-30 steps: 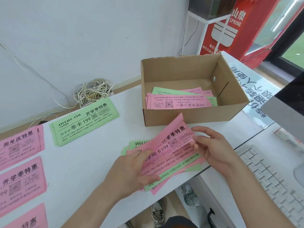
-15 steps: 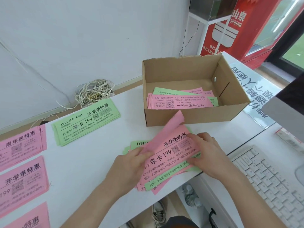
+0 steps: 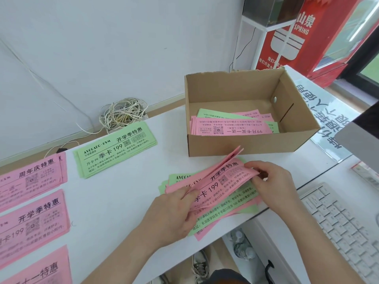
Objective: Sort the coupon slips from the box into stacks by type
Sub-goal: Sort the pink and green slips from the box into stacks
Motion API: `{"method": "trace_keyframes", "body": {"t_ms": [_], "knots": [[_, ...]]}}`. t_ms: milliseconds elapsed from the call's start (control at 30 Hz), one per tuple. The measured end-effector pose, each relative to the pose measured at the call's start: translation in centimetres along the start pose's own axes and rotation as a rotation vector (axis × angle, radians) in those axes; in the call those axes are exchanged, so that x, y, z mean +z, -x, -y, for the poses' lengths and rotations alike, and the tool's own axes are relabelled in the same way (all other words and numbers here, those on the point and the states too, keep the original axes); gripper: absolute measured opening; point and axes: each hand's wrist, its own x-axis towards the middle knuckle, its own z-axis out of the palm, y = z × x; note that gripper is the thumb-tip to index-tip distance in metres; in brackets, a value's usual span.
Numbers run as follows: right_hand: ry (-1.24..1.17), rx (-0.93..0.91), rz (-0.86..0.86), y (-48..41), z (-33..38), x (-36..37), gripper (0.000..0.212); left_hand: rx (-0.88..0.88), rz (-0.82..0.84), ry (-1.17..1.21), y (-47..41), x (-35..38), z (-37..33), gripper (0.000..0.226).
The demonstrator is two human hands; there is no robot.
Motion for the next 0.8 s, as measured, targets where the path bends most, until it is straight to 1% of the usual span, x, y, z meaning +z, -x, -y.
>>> {"method": "trace_keyframes", "body": {"t_ms": [33, 100, 200, 267, 300, 367, 433, 500, 533, 633, 667, 733, 800], "knots": [[-0.037, -0.008, 0.003, -0.1, 0.1, 0.0, 0.030, -0.003, 0.001, 0.005, 0.1, 0.1, 0.1, 0.044], [-0.185, 0.036, 0.024, 0.0, 0.1, 0.2, 0.029, -0.015, -0.023, 0.033, -0.1, -0.3, 0.0, 0.040], [-0.483, 0.222, 0.038, 0.3, 0.2, 0.3, 0.026, -0.120, 0.012, 0.108, -0.4, -1.2, 0.0, 0.068], [-0.622, 0.306, 0.063, 0.6, 0.1, 0.1, 0.029, -0.200, 0.020, 0.139, -0.3, -1.3, -0.1, 0.076], [-0.617, 0.294, 0.080, 0.7, 0.0, 0.0, 0.026, -0.224, 0.021, 0.139, -0.3, -1.3, -0.1, 0.078], [-0.521, 0.257, 0.103, 0.8, -0.3, -0.1, 0.018, -0.244, -0.006, 0.177, -0.5, -1.3, -0.3, 0.080], [-0.379, 0.252, 0.089, 0.6, -0.6, 0.0, 0.023, -0.279, -0.002, 0.238, -0.5, -1.5, -0.2, 0.083], [-0.258, 0.241, 0.067, 0.5, -0.8, 0.1, 0.024, -0.321, 0.003, 0.318, -0.2, -1.0, 0.2, 0.085], [-0.217, 0.230, 0.053, 0.5, -0.8, 0.2, 0.021, -0.329, -0.009, 0.354, -0.1, -0.7, 0.4, 0.082], [-0.143, 0.208, 0.010, 0.5, -0.9, 0.3, 0.010, -0.353, -0.084, 0.497, 0.0, -0.6, 0.7, 0.061], [-0.115, 0.199, -0.004, 0.5, -0.8, 0.4, 0.009, -0.359, -0.101, 0.527, 0.1, -0.7, 0.7, 0.058], [-0.058, 0.173, -0.016, 0.7, -0.7, 0.6, 0.015, -0.338, -0.136, 0.528, 0.3, -1.1, 0.6, 0.062], [-0.051, 0.168, -0.019, 0.7, -0.7, 0.7, 0.020, -0.243, -0.123, 0.458, 0.5, -1.4, 0.4, 0.075]]}}
